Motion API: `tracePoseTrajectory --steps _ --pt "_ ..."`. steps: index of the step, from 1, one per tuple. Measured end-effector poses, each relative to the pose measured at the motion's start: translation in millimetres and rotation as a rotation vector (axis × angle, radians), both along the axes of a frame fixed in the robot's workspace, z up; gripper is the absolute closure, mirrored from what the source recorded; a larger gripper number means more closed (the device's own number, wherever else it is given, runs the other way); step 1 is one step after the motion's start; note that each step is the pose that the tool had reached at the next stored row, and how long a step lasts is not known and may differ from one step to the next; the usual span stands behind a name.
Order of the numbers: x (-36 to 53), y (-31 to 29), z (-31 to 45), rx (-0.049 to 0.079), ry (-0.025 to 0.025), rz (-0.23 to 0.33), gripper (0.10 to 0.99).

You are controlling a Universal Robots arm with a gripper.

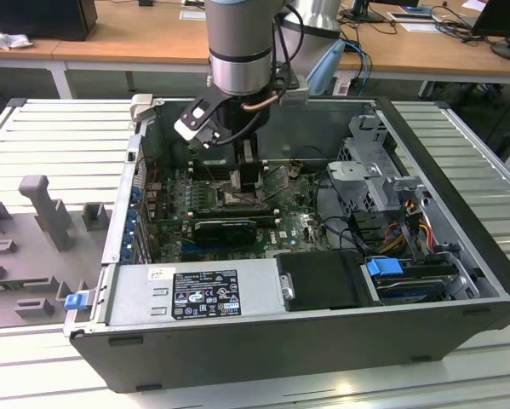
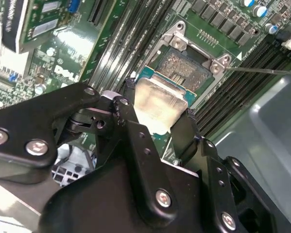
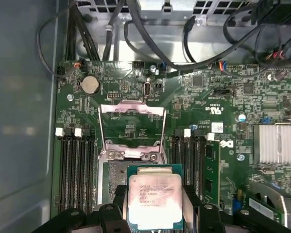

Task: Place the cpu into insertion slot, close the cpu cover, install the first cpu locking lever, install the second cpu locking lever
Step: 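Place the cpu into insertion slot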

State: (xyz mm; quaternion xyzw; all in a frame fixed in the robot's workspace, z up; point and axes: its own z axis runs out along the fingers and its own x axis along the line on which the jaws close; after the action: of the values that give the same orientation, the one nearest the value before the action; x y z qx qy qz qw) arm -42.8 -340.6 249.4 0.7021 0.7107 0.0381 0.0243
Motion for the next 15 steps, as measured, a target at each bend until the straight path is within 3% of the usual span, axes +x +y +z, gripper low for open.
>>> tracePoseTrajectory --steps 3,15 --pt "-2.1 6.6 -11.6 0.000 0.0000 0.000 0.553" --pt "-6.6 22.7 -38.1 -0.001 0.0014 -0.013 0.553"
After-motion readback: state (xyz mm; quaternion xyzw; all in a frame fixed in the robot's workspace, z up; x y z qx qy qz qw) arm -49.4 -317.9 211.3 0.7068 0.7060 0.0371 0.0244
